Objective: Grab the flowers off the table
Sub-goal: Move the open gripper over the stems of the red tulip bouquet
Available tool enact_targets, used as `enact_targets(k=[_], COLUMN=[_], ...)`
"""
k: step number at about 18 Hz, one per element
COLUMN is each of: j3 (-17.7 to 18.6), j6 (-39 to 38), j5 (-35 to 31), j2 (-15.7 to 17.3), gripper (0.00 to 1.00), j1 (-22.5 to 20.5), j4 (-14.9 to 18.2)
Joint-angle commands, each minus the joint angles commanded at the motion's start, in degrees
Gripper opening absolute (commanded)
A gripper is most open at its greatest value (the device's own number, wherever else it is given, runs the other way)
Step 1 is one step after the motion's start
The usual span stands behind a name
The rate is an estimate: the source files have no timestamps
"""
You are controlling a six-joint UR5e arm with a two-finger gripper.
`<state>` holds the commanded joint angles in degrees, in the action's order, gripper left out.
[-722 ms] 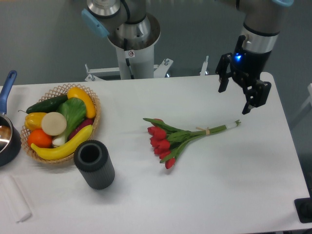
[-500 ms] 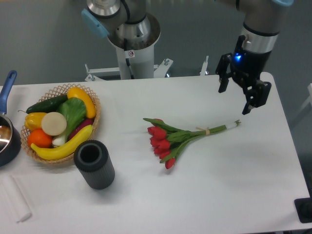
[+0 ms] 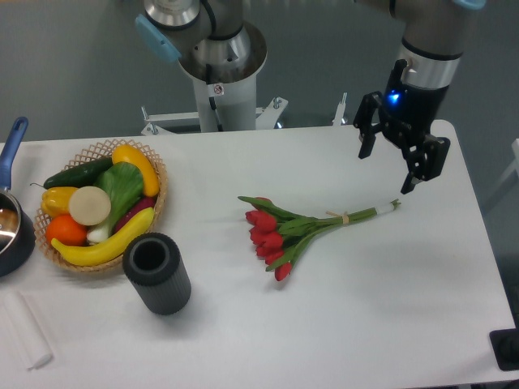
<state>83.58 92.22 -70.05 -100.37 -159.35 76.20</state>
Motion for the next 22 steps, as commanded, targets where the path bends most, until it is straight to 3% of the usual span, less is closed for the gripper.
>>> enact_targets(k=[2,4,8,10,19,22], j3=[0.17,0.61,8.06,11.41,11.69,11.95], j6=[-0.72,-2.21,-5.99,-9.58,-20.66,-20.50], j5=[-0.09,-0.09,-0.09,-0.09,0.61,1.76], j2=[0.09,0.26,1.84,2.46,1.76,1.58], gripper=[1.00,1.00,1.00,1.00,1.00,1.00], j1=[0.62,1.15,2.47,2.55,3.78,4.49], j4=[-0.09,-2.71,-16.14,-21.25,-22.24,-22.85])
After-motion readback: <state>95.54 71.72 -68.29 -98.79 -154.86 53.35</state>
